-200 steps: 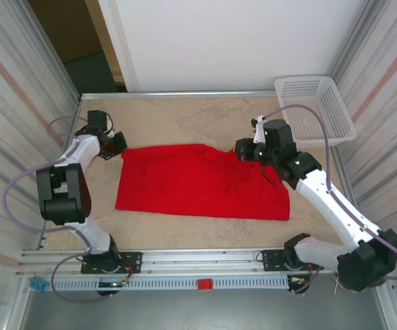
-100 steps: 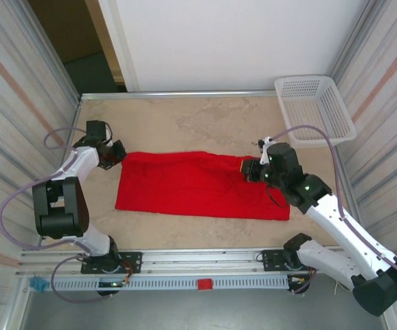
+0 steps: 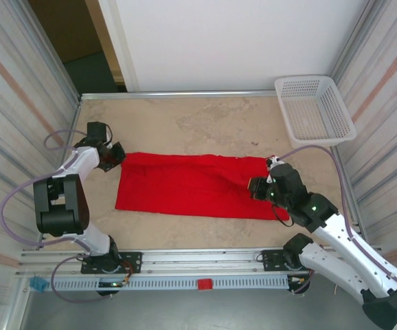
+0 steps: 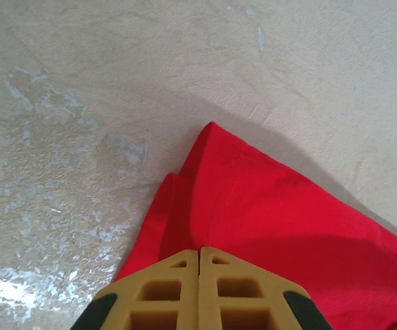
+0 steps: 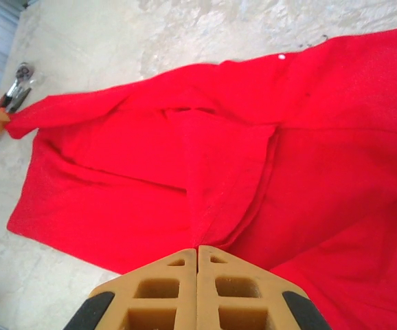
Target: Fold the inside-out t-shirt
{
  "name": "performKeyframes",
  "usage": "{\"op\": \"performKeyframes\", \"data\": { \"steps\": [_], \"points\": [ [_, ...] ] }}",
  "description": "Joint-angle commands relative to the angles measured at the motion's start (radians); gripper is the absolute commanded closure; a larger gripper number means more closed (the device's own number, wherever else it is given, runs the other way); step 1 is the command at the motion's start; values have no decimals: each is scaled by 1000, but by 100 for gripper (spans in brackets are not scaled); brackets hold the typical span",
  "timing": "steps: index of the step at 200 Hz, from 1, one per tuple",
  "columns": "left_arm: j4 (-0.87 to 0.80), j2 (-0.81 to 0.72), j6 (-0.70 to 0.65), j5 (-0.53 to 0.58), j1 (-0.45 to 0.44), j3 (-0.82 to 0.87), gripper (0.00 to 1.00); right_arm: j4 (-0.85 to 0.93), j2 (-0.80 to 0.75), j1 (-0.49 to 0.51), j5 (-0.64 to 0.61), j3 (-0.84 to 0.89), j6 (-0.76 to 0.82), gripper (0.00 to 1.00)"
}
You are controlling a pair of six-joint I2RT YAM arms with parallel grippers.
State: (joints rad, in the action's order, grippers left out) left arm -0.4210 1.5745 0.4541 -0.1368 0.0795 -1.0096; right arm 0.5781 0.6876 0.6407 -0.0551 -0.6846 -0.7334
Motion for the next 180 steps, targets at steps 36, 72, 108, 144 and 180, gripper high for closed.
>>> {"op": "performKeyframes", "data": {
  "steps": [36, 72, 108, 144, 180],
  "points": [
    [-23, 8, 29, 32, 22, -2, 100, 36, 6, 7, -36, 24, -22, 100],
    [-20, 54, 31, 40, 23, -1, 92, 69, -44, 23, -51, 102, -86, 100],
    [-35, 25, 31, 65, 32, 3, 45, 177, -93, 22, -170, 105, -162, 60],
    [-48, -76, 37, 79, 34, 7, 35, 98, 50, -25, -109, 48, -78, 58],
    [-16, -104, 62, 11, -42, 5, 31, -89, 351, -87, 67, -12, 53, 52]
  ]
}}
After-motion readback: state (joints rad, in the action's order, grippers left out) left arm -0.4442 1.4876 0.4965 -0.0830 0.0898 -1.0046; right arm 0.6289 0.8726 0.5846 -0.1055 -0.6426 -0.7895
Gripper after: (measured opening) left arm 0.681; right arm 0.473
